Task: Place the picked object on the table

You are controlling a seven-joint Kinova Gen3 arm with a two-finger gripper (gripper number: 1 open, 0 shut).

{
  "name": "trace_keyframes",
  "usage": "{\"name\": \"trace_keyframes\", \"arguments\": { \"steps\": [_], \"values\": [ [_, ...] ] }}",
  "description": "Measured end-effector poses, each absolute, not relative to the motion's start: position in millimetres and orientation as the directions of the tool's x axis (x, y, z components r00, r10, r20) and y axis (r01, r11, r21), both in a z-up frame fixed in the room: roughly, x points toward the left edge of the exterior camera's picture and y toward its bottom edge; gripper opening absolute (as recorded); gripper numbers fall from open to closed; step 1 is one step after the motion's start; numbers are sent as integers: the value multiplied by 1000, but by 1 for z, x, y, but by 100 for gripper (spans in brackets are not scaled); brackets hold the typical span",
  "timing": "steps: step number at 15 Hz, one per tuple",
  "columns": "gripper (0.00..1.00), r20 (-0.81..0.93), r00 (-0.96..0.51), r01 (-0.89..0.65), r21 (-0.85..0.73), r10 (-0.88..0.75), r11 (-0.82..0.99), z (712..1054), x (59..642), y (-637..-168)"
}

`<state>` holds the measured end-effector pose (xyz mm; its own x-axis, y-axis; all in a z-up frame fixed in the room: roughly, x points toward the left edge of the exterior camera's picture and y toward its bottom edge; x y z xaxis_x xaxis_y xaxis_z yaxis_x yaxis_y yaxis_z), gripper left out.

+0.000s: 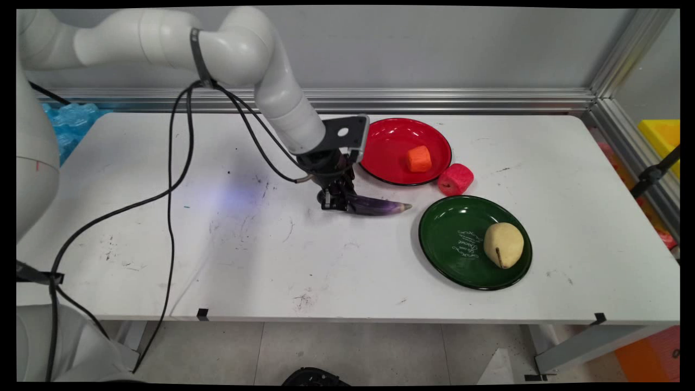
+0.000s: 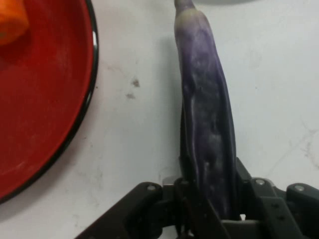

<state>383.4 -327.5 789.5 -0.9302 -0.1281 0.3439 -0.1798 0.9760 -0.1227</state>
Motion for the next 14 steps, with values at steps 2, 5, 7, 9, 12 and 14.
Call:
{"name": "trace_keyframes", "arguments": {
  "steps": [2, 5, 7, 9, 12, 14],
  "values": [
    [0, 340, -932, -175, -121, -125, 977, 780, 381, -330],
    [0, 341, -933, -167, -118, -118, 979, 773, 378, -332],
    [100, 345, -932, -162, -118, -112, 980, 770, 377, -332],
    [100, 353, -929, -158, -117, -108, 980, 769, 377, -333],
    [100, 367, -924, -158, -116, -106, 981, 772, 377, -334],
    [100, 377, -920, -162, -116, -107, 980, 777, 380, -334]
  ]
}}
